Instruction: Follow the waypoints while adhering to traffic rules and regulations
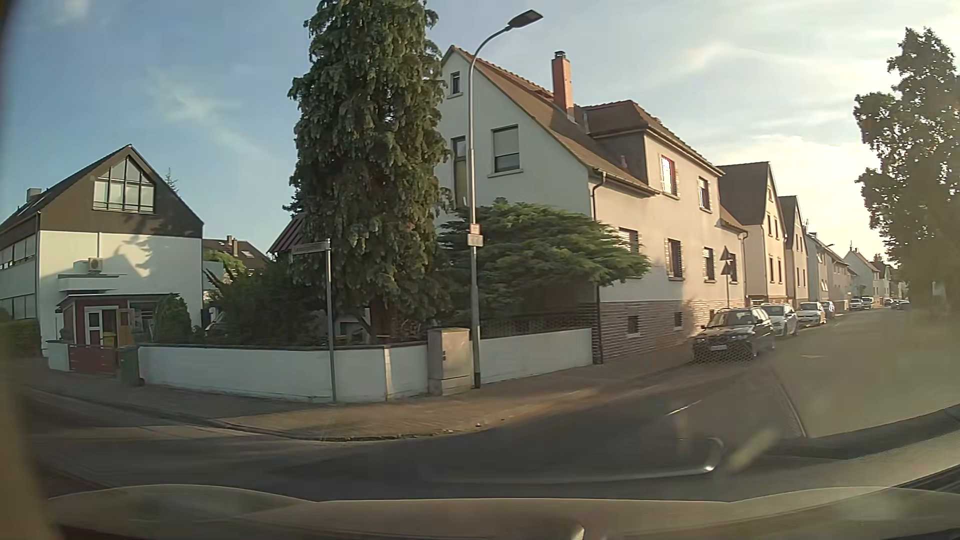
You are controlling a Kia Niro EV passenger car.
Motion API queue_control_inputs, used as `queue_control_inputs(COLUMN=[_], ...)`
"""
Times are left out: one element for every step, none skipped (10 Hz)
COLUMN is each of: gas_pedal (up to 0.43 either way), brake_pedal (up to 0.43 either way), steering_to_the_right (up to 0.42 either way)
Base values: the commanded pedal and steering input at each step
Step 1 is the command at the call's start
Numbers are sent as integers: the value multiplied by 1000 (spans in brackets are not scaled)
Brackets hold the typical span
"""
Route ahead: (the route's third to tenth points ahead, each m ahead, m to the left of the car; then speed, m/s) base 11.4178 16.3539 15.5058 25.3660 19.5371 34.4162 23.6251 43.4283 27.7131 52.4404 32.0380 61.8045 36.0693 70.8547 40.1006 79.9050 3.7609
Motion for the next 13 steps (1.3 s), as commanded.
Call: queue_control_inputs(gas_pedal=[79, 87, 98, 98, 110, 110, 110, 110, 130, 130, 130, 130, 130], brake_pedal=[30, 30, 30, 30, 30, 30, 30, 24, 30, 30, 30, 30, 30], steering_to_the_right=[-470, -485, -500, -516, -531, -543, -548, -550, -554, -554, -553, -550, -539])
